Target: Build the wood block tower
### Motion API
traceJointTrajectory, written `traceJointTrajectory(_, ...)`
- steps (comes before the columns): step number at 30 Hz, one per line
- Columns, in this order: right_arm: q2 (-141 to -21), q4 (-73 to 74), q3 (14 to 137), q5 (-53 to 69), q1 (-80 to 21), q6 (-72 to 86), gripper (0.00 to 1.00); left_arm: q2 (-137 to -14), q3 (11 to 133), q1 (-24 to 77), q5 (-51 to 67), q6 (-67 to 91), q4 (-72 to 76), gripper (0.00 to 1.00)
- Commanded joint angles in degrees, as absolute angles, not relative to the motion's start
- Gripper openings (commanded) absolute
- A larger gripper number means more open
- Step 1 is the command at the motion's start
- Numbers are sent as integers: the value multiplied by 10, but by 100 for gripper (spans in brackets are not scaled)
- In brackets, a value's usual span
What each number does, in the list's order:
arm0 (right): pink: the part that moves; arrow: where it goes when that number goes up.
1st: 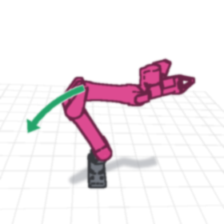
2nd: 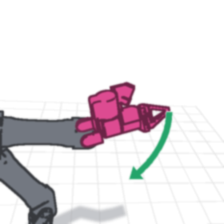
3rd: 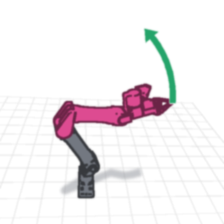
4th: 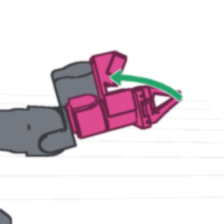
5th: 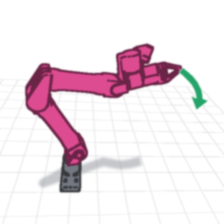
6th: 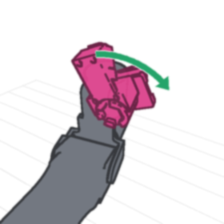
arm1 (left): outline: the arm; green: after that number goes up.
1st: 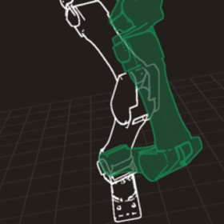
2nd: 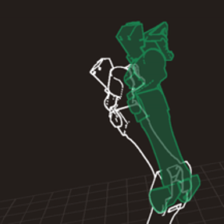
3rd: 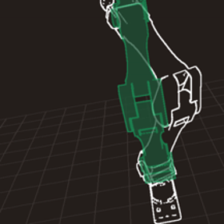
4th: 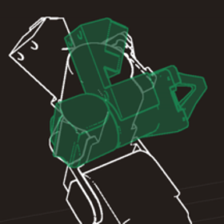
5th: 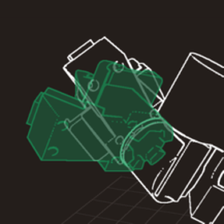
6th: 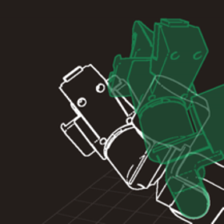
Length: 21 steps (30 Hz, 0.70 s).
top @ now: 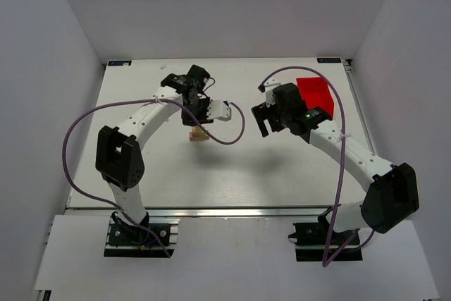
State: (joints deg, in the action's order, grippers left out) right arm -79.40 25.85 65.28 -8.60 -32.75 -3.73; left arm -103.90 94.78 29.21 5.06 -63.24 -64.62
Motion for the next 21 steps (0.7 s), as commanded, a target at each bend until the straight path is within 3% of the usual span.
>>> traceJointTrajectory(1, -787, 259, 679, -83, -329, -45, 89, -1046, 969, 292, 54, -648, -646, 0)
traceJointTrajectory(21, -795, 268, 686, -85, -330, -57, 89, -1061, 994, 289, 76, -666, -673, 0)
